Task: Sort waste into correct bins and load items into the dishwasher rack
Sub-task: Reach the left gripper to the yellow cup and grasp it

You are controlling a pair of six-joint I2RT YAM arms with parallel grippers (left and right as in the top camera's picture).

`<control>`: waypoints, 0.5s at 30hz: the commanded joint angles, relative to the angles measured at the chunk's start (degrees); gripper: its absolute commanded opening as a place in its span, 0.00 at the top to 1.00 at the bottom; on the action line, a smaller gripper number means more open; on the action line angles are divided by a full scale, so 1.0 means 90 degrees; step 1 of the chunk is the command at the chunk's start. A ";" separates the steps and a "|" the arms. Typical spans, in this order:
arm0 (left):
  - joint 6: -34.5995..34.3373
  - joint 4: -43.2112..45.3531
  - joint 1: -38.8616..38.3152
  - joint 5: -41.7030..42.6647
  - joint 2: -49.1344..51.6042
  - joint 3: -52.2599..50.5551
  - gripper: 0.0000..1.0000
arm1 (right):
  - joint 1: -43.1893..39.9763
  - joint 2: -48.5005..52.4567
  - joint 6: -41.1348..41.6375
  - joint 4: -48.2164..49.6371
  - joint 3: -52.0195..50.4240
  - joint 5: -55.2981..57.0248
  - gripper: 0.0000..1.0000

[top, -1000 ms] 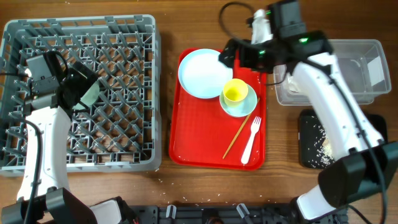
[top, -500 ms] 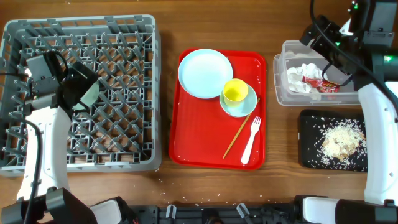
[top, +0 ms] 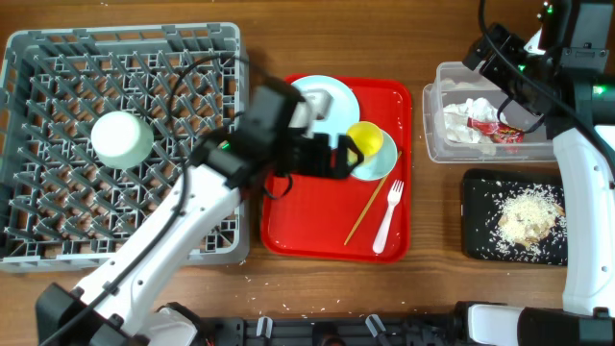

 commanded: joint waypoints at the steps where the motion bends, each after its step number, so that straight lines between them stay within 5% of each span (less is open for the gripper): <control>1: 0.1175 -0.1496 -0.0724 -0.1554 0.0971 0.2113 0.00 | 0.0002 0.0053 0.0007 0.0005 0.0085 0.0107 0.00; 8: 0.2759 -0.0347 -0.1569 -0.2263 0.2703 0.2691 0.02 | 0.0002 0.0053 0.0005 0.0005 0.0085 0.0107 0.00; 15: 0.2737 0.0175 -0.1729 -0.2603 0.3946 0.2691 0.35 | 0.0002 0.0066 0.0005 0.0005 0.0085 0.0107 0.00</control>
